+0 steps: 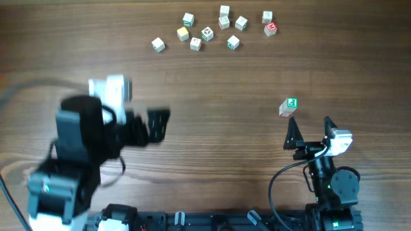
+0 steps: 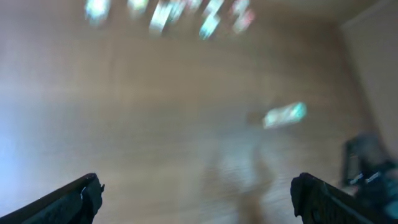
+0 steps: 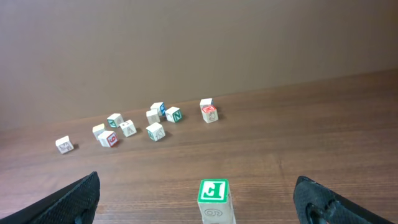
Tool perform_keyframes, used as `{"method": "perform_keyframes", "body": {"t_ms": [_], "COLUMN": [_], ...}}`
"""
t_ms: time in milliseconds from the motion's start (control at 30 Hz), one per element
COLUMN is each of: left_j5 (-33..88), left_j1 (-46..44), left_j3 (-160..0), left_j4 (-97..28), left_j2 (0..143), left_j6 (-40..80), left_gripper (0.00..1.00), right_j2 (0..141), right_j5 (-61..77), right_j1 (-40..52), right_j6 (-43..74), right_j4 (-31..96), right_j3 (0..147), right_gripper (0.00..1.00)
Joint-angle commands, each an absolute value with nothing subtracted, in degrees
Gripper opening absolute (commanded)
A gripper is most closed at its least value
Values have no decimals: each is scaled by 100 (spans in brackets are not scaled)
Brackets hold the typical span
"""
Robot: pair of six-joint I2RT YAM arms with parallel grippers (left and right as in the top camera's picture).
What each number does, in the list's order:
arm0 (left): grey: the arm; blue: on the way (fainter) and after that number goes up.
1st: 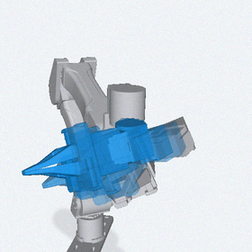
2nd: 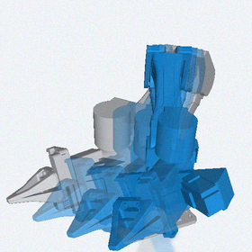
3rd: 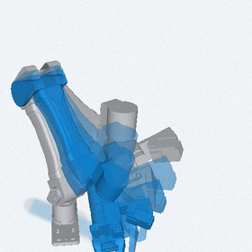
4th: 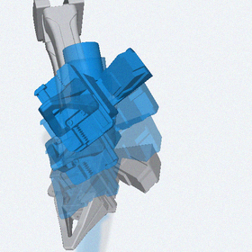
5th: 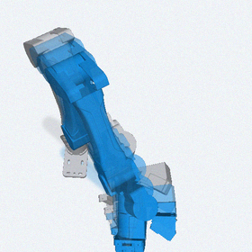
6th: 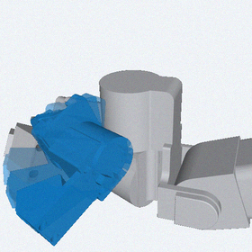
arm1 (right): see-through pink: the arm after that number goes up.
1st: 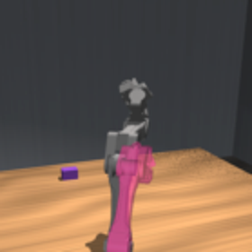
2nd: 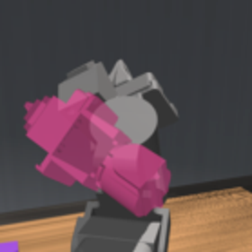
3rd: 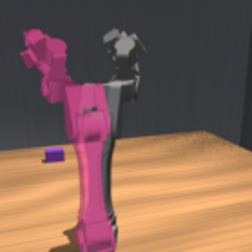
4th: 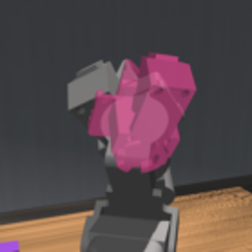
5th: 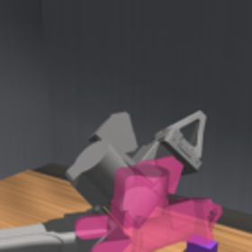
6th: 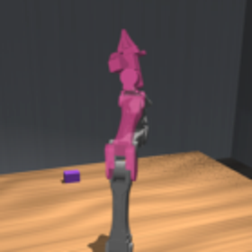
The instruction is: Form a tower
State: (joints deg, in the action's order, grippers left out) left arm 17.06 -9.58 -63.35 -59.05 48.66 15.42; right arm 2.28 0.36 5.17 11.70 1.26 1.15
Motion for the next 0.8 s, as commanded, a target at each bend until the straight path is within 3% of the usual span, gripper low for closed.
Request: {"method": "perform_keyframes", "body": {"t_ms": [0, 133, 333, 633, 767], "left_j5": [1710, 1758, 1756, 1715, 1533], "left_j1": [-375, 248, 548, 548, 548], "left_j3": [-4792, -3826, -3817, -718, -32], "left_j4": [-5872, -6838, -6698, -198, 401], "left_j2": [3920, 2314, 1559, 915, 908], "left_j6": [1566, 1592, 1590, 1525, 1525], "left_gripper": [100, 100, 100, 100, 100], "right_j2": [204, 204, 204, 204, 204], "right_j5": [-19, -19, -19, -19, -19], "right_j1": [523, 523, 523, 523, 523], "right_j6": [1216, 1221, 1221, 1219, 1219], "right_j4": [113, 113, 113, 113, 113], "right_j3": [104, 104, 104, 104, 104], "right_gripper": [100, 100, 100, 100, 100]}}
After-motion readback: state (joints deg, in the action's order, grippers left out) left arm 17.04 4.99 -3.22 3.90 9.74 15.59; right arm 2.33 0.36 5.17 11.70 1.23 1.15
